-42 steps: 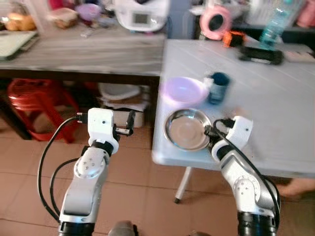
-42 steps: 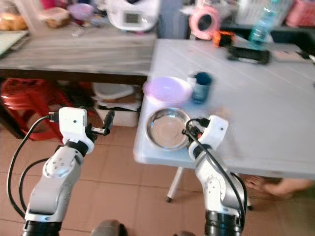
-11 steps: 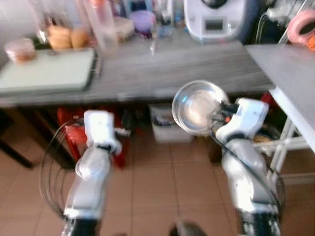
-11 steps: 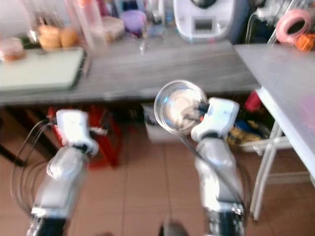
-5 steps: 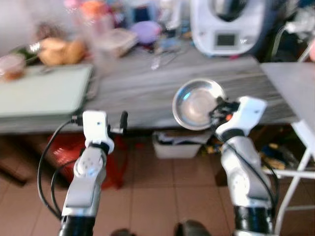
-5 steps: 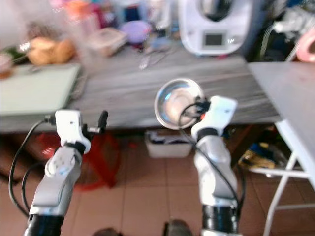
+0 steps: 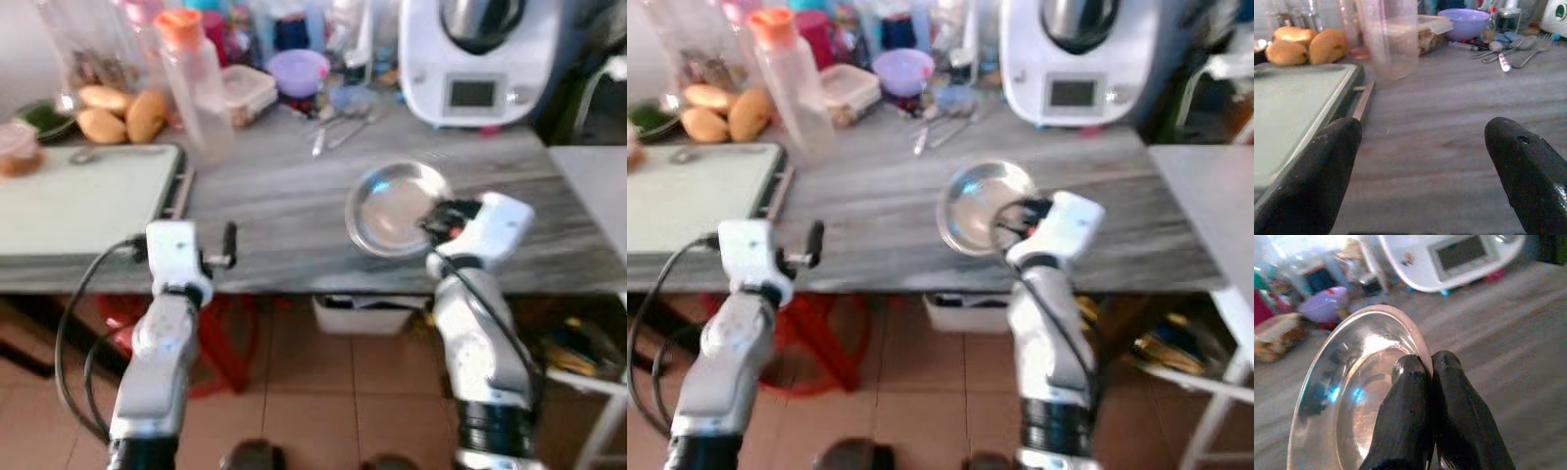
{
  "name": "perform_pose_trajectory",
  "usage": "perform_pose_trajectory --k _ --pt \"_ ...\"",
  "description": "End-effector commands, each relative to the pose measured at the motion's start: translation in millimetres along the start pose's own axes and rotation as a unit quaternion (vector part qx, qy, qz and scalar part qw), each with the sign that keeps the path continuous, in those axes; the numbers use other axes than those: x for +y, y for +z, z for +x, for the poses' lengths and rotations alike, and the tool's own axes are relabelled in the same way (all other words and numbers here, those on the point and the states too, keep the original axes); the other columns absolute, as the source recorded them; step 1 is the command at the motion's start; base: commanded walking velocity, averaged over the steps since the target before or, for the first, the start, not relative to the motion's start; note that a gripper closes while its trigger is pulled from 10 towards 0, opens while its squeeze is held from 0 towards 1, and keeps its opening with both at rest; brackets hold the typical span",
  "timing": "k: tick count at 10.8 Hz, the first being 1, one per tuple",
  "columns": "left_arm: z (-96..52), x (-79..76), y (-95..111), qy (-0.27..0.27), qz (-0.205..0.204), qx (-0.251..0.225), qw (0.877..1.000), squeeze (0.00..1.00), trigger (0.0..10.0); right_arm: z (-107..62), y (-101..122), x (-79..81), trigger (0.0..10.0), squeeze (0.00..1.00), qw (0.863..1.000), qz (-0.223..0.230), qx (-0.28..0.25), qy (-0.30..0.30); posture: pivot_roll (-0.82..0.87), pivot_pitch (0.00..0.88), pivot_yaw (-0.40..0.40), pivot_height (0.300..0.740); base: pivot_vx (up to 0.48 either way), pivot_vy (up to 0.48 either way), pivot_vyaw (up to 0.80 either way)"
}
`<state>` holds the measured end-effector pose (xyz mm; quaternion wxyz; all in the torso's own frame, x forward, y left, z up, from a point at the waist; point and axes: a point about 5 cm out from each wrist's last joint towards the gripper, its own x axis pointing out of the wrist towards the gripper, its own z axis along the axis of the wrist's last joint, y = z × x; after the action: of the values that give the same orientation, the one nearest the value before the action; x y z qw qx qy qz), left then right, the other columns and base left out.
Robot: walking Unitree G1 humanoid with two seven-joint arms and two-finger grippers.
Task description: Setting the table
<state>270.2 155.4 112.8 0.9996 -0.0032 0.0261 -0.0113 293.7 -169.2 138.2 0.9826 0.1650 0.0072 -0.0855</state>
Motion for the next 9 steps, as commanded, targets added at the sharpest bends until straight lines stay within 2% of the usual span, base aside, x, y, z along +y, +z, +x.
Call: perform_pose_trajectory --k 1,2,4,7,8,9 --pt "-3.0 3.8 6 0.010 0.012 -0.003 1.000 0.00 10.0 3.0 0 -0.9 10.0 0.00 1.000 0.020 0.006 -0.006 0.02 0.000 0.045 0.740 0.000 0.000 0.00" --pt "-5.4 11.8 0 0.034 0.023 0.016 0.999 0.00 10.0 9.3 -2 -2.0 10.0 0.00 0.999 0.039 0.024 -0.013 0.03 0.000 0.044 0.740 0.000 0.000 0.00" --pt "-9.7 16.5 -9 0.047 -0.002 0.045 0.998 0.00 10.0 16.9 -12 2.2 10.0 0.00 0.997 0.039 0.067 -0.001 0.03 0.000 0.031 0.740 0.000 0.000 0.00" --pt "-11.6 6.9 -8 0.032 0.000 0.044 0.999 0.00 10.0 17.6 -21 2.9 10.0 0.00 0.995 0.043 0.087 -0.005 0.02 0.000 0.026 0.740 0.000 0.000 0.67" --pt "-9.8 7.8 -8 0.033 0.003 0.046 0.998 0.00 10.0 21.2 -22 6.4 10.0 0.00 0.994 0.051 0.096 -0.003 0.02 0.000 0.030 0.740 0.000 0.000 0.00" --pt "-8.6 4.7 -7 0.021 0.017 0.051 0.998 0.00 10.0 25.9 -30 7.3 10.0 0.00 0.991 0.044 0.130 -0.005 0.02 0.000 0.034 0.740 0.000 0.000 0.00"
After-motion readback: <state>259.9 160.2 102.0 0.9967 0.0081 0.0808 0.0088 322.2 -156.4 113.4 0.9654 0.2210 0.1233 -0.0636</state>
